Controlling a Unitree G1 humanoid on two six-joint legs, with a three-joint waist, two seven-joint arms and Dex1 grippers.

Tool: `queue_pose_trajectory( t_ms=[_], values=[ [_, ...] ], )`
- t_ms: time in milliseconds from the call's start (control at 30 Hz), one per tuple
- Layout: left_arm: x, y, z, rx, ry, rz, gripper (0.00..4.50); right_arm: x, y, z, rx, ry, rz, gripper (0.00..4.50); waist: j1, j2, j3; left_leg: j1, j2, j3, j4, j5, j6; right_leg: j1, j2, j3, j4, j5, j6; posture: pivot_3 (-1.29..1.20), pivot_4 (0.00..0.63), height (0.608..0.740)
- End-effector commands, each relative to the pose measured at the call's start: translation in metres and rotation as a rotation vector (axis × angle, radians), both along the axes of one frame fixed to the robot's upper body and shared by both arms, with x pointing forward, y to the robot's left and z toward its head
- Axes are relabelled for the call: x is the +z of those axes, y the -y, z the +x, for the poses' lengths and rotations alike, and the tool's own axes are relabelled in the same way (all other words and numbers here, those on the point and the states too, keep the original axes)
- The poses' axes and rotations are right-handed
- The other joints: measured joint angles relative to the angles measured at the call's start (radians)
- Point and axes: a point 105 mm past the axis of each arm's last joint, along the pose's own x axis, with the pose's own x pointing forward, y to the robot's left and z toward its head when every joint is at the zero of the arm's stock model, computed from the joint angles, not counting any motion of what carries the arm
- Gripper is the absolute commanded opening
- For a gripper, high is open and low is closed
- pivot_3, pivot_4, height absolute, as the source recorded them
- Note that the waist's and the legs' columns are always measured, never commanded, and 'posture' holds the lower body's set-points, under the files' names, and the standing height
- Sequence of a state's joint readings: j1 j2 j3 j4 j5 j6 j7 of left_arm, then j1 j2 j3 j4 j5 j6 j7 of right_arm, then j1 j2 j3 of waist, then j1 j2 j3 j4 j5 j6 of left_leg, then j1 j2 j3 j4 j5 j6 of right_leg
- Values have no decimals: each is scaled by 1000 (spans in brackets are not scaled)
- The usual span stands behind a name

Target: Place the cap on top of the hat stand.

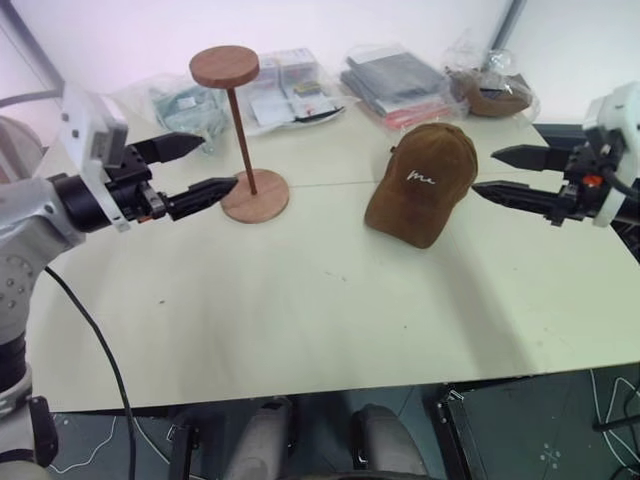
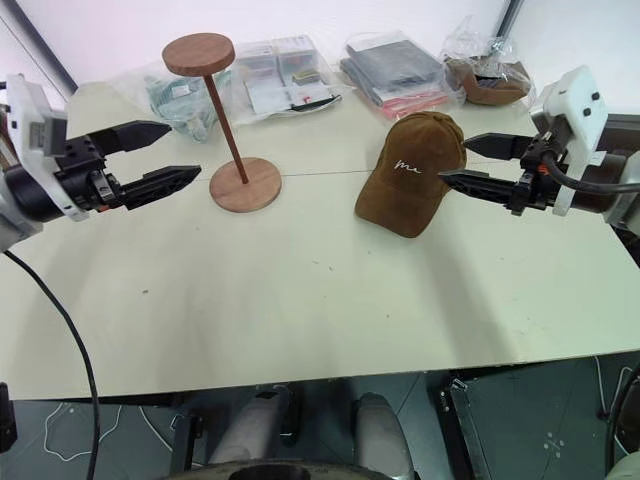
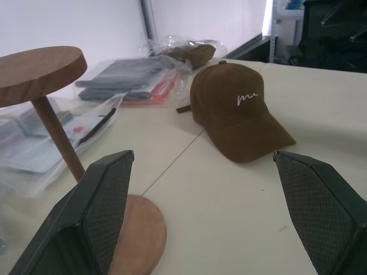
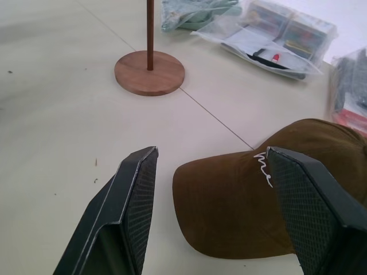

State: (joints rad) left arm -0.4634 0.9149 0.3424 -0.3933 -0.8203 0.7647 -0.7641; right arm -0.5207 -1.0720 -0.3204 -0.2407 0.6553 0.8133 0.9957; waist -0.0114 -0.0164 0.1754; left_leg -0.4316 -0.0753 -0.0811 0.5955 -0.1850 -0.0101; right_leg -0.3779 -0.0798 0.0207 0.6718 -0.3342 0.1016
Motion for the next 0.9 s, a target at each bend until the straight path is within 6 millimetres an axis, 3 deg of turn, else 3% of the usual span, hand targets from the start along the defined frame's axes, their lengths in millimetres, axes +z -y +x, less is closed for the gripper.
queue_pose_trajectory(
  t_ms=[33,900],
  values=[
    [12,-2,-9,2,44,10,4115,12,-7,-3,40,52,2,3058,0,0,0,0,0,0,0,0,0,0,0,0,0,0,0,0,150,740],
    [16,11,-6,-30,37,-20,4115,10,-8,-6,46,48,-12,3058,0,0,0,0,0,0,0,0,0,1,0,-1,0,0,0,0,150,740]
  ],
)
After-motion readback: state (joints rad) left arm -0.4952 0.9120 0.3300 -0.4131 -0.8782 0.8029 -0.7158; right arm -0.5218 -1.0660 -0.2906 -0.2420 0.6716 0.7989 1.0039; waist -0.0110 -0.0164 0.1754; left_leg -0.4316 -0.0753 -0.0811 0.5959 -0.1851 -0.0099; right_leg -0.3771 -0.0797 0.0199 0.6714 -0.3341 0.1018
